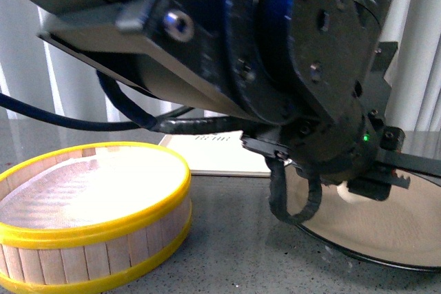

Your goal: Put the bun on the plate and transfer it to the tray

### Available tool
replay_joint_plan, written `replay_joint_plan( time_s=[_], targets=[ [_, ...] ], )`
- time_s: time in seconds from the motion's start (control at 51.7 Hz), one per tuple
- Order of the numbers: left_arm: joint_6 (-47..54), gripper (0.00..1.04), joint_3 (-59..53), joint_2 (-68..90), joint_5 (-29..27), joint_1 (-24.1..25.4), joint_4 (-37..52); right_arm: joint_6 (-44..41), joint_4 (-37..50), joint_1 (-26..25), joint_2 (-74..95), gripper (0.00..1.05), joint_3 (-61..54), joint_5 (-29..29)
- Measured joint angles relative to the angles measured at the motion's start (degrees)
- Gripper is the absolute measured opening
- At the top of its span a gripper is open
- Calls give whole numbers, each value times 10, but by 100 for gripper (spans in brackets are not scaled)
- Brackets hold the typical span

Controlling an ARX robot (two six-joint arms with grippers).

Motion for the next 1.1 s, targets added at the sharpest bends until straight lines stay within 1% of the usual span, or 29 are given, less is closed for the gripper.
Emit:
replay_joint_plan(
  time_s=[0.174, 0.271, 0.697, 0.813, 0.91, 0.968, 1.006, 1.103],
  targets=[
    [1, 5, 21, 29, -7, -16, -18, 0, 0, 0, 0, 96, 0, 0],
    [2, 5, 35, 43, -20, -22, -24, 0, 0, 0, 0, 96, 0, 0],
    [12, 6, 80, 90, -38, -35, -37, 0, 0, 0, 0, 96, 0, 0],
    [12, 28, 91, 99, -40, -36, -41, 0, 0, 0, 0, 96, 0, 0],
    [13, 39, 95, 101, -43, -37, -42, 0, 0, 0, 0, 96, 0, 0],
    [12, 48, 96, 101, -43, -38, -42, 0, 0, 0, 0, 96, 0, 0],
    [12, 51, 96, 101, -43, -39, -42, 0, 0, 0, 0, 96, 0, 0],
    [10, 66, 96, 101, -42, -39, -42, 0, 0, 0, 0, 96, 0, 0]
  ],
)
